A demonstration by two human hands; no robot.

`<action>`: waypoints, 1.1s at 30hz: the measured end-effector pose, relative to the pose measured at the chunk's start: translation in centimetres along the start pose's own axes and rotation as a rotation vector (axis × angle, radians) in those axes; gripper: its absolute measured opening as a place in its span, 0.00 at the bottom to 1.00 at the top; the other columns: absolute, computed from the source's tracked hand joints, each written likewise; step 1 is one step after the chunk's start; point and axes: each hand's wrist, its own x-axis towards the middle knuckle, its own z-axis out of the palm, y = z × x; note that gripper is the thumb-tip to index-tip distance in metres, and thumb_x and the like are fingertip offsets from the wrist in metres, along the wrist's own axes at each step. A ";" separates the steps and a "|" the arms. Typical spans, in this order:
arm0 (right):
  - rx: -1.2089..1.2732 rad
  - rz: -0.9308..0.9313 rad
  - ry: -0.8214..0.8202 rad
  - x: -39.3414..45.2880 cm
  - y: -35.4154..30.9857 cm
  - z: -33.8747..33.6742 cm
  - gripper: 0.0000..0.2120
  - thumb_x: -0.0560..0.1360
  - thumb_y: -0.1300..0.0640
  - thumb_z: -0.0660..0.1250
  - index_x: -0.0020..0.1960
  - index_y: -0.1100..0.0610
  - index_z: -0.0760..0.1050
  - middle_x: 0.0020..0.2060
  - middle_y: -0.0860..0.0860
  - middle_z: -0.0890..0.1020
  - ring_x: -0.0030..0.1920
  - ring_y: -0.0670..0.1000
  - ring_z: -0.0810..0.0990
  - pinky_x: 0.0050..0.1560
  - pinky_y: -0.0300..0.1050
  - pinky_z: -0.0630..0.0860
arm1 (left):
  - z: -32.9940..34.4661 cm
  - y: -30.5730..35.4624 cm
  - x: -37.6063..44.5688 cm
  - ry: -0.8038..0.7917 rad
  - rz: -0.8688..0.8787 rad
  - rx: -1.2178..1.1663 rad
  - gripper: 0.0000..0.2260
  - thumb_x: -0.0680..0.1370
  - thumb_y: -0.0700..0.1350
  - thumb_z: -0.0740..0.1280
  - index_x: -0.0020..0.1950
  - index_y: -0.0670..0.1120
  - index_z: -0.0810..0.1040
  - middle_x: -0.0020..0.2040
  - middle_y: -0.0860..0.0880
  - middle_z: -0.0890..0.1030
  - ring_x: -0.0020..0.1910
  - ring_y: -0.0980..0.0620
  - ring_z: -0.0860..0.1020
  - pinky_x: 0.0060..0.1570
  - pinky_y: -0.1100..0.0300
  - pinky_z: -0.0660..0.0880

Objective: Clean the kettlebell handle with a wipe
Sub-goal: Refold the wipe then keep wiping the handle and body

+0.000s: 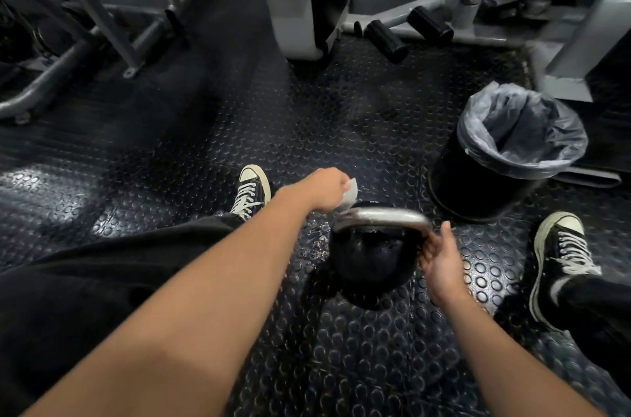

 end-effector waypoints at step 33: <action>-0.007 -0.008 -0.017 0.1 0.5 -0.2 0.33 0.80 0.35 0.53 0.72 0.59 0.71 0.65 0.52 0.80 0.68 0.50 0.75 0.72 0.46 0.67 | 0.6 1.6 -2.4 -0.104 -0.019 -0.066 0.17 0.85 0.47 0.54 0.45 0.43 0.78 0.35 0.50 0.74 0.33 0.53 0.70 0.34 0.57 0.66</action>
